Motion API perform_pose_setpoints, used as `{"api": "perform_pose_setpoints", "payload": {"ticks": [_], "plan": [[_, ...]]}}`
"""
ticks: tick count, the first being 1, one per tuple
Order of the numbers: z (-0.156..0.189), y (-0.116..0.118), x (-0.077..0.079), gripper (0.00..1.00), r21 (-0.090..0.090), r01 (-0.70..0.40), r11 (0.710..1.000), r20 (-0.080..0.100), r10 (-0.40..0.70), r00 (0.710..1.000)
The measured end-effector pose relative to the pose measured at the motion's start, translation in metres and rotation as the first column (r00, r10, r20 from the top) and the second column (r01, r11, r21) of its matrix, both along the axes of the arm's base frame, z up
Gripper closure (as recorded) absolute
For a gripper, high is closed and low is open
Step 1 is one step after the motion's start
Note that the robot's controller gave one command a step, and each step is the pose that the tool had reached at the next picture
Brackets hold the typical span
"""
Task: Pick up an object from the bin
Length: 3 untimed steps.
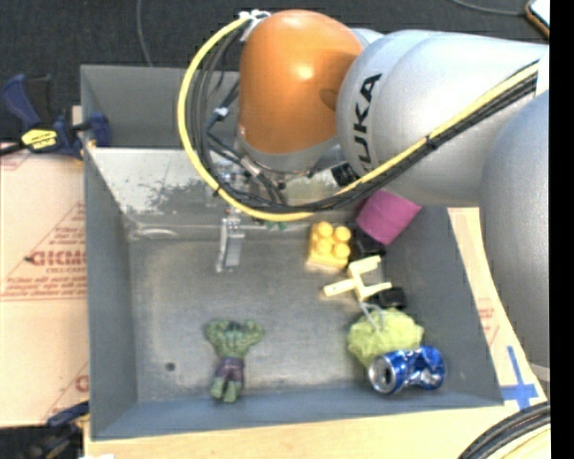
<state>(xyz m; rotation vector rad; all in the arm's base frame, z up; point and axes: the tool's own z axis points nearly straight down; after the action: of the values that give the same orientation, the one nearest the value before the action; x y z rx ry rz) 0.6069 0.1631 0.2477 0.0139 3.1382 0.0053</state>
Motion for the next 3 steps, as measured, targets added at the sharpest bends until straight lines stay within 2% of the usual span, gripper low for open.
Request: {"api": "perform_pose_setpoints", "payload": {"ticks": [1, 2, 3], "plan": [[0.0, 0.0, 0.0, 0.0, 0.0, 0.0, 1.0, 0.0, 0.0, 1.0], [-0.012, -0.004, -0.02, 0.0, 0.003, -0.01, 1.0, 0.012, 0.01, 1.0], [-0.028, 0.0, -0.047, 0.0, -0.004, -0.04, 0.999, -0.002, 0.04, 0.999]]}}
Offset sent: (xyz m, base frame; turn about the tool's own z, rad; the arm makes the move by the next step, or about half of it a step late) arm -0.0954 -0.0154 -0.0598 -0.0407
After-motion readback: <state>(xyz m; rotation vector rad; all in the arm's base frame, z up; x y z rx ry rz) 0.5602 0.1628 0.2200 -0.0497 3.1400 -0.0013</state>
